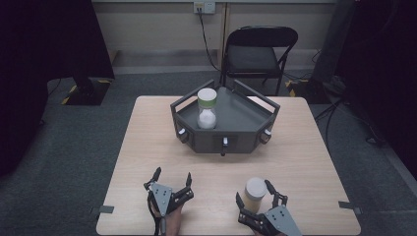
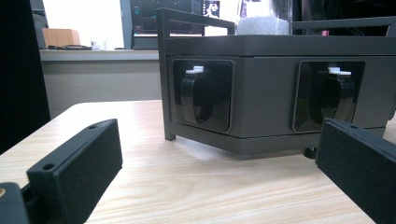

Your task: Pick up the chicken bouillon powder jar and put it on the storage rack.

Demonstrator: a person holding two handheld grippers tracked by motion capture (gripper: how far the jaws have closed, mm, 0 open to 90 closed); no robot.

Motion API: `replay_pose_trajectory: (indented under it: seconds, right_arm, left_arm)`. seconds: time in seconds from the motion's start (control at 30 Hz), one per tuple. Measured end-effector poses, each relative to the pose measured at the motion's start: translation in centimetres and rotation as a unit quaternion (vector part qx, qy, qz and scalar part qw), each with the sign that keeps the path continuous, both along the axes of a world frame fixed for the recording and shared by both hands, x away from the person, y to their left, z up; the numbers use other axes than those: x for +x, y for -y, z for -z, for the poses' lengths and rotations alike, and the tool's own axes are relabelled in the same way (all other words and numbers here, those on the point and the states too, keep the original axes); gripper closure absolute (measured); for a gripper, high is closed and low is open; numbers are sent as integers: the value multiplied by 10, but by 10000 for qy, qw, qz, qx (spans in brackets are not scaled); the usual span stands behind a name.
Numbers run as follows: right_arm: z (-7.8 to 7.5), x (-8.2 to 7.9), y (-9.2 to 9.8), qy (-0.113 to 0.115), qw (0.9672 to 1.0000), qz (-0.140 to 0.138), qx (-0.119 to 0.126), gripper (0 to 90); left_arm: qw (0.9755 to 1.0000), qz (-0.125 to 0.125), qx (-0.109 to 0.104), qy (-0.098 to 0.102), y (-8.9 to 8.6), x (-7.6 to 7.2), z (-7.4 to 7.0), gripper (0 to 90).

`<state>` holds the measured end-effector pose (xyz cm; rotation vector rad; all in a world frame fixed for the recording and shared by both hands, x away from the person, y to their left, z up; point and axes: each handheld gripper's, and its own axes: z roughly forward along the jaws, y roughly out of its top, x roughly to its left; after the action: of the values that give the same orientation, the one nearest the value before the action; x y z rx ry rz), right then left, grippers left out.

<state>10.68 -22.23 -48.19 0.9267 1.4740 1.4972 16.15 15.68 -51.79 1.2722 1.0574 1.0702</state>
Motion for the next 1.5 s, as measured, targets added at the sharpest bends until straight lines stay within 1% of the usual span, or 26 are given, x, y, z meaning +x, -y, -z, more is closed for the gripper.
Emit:
replay_pose_trajectory:
  seconds: [0.03,0.07,0.17,0.23,0.27,0.3,0.4,0.53,0.57,0.67,0.77,0.93,1.03,1.3,1.33,1.43,1.5]
  right_arm:
    - [-1,1,-2,-73,9999,80,-134,59]
    - [0,2,-3,-98,9997,102,-206,62]
    - [2,4,-3,-192,9996,118,-177,73]
    - [5,6,-5,-280,9994,146,-174,115]
    - [6,6,-4,-318,9993,121,-163,162]
    - [6,6,-4,-318,9993,121,-163,162]
    - [5,5,-3,-308,9992,165,-174,226]
    - [3,9,0,-357,9988,231,-227,273]
    - [3,9,0,-357,9988,231,-227,273]
    - [7,8,0,-280,9990,252,-238,282]
    - [8,8,0,-262,9992,220,-228,318]
    - [9,7,1,-244,9993,198,-191,324]
    - [6,7,3,-301,9993,163,-177,326]
    - [-1,9,5,-384,9987,130,-299,329]
    - [-1,9,5,-395,9987,130,-284,329]
    - [-3,8,6,-388,9988,117,-273,329]
    - [-7,8,7,-364,9989,89,-265,330]
  left_arm:
    - [10000,0,-1,1,0,0,0,0]
    - [10000,-1,1,-2,0,0,0,0]
    - [10000,0,-2,2,0,0,0,0]
    - [10000,1,-2,1,0,0,0,0]
    - [10000,1,-2,2,0,0,0,0]
    - [10000,1,-2,2,0,0,0,0]
    - [10000,-9,3,-4,0,0,0,2]
    - [10000,-13,6,-4,0,0,0,2]
    - [10000,-14,4,-4,1,0,0,2]
    - [10000,-18,1,-2,1,0,0,2]
    - [10000,-32,2,-5,1,0,0,2]
    - [10000,-17,-1,-1,1,0,0,2]
    - [10000,-18,-1,-1,1,0,0,2]
    - [10000,-17,0,-1,1,0,0,2]
    - [10000,-14,2,-3,1,0,0,2]
    - [10000,-11,1,-2,0,0,0,2]
    - [10000,-8,0,-3,0,0,0,2]
